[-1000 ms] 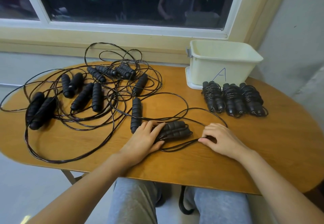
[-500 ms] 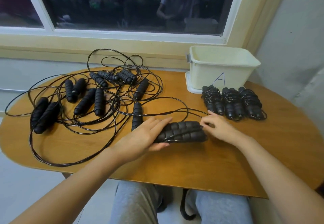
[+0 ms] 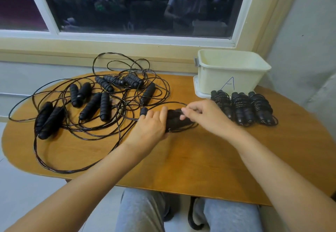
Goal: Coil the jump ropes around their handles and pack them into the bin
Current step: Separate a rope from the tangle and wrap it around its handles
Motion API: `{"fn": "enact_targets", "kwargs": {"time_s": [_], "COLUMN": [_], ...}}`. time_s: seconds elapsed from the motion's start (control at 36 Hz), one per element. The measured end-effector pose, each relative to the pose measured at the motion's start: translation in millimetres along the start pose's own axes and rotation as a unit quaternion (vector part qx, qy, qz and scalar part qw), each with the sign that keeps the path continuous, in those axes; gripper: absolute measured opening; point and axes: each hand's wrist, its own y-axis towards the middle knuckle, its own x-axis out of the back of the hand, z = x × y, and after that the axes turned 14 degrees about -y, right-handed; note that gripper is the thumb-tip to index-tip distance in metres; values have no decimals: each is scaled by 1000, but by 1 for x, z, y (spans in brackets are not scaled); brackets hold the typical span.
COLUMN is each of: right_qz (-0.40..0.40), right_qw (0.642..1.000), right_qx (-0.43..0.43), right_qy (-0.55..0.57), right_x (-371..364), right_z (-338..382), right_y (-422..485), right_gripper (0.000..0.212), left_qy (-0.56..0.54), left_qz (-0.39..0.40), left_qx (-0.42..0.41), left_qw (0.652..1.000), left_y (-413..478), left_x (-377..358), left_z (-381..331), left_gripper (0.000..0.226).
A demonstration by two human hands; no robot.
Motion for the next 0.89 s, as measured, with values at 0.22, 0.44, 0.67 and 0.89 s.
{"fn": "enact_targets", "kwargs": {"time_s": [0.22, 0.44, 0.67, 0.89], "right_qz": [19, -32, -80, -96], "right_qw": [992, 962, 968, 976], "right_qx": [-31, -81, -36, -23], "right_qy": [117, 258, 235, 194], "right_x": [-25, -32, -33, -40], "right_z": [0, -12, -11, -9], "right_y": [-39, -29, -31, -35], "right_gripper": [29, 20, 25, 42], "left_qy": [-163, -380, -445, -388], "left_qz": [-60, -13, 60, 21], "left_qx": [76, -15, -51, -21], "left_qw": [982, 925, 892, 921], "left_y": [14, -1, 5, 8], "left_x": [11, 24, 33, 39], "left_z": [5, -4, -5, -17], "left_gripper": [79, 90, 78, 75]}}
